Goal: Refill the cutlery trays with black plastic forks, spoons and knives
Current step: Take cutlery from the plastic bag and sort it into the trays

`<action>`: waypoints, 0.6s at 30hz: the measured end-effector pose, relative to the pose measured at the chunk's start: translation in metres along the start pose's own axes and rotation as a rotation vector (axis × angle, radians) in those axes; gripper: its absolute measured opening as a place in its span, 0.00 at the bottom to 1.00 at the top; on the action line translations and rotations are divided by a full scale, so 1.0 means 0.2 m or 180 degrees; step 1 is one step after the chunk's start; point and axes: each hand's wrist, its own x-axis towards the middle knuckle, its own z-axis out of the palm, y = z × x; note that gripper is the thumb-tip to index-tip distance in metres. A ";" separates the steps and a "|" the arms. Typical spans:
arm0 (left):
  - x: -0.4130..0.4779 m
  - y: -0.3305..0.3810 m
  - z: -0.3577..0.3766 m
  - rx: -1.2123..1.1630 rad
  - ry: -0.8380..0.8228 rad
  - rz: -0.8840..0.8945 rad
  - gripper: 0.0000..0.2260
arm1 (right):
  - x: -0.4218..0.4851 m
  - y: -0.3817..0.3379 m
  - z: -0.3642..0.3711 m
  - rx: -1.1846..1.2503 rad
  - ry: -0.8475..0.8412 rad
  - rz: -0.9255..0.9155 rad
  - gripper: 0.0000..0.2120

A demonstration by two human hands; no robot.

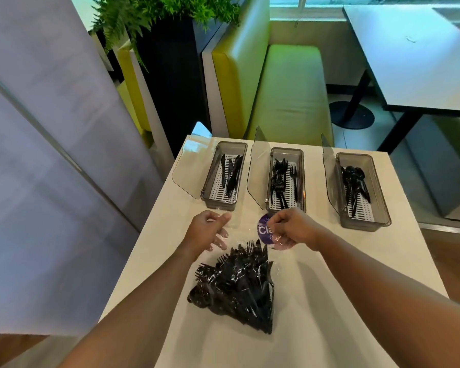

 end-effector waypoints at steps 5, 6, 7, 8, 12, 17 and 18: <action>-0.01 -0.02 0.00 0.0283 -0.0169 0.0216 0.12 | -0.02 0.04 0.00 -0.0273 0.0557 -0.0086 0.02; -0.01 -0.03 0.00 0.0329 -0.0162 0.0229 0.10 | -0.02 0.05 0.01 -0.0545 0.0773 -0.0145 0.03; -0.01 -0.03 0.00 0.0321 -0.0140 0.0239 0.08 | -0.04 0.05 0.03 -0.0827 0.1004 -0.0277 0.03; -0.01 -0.04 0.00 0.0297 -0.0111 0.0250 0.07 | -0.05 0.04 0.05 -0.1050 0.1230 -0.0503 0.02; -0.01 -0.03 0.00 0.0352 -0.0036 0.0283 0.07 | -0.12 -0.03 0.14 -0.1298 0.1189 -0.1474 0.11; -0.02 -0.01 0.01 0.0220 0.0005 0.0327 0.06 | -0.10 -0.12 0.24 -0.2207 0.0220 -0.1255 0.13; -0.03 0.00 0.01 0.0173 0.0015 0.0326 0.06 | -0.09 -0.12 0.25 -0.2304 0.0176 -0.1150 0.13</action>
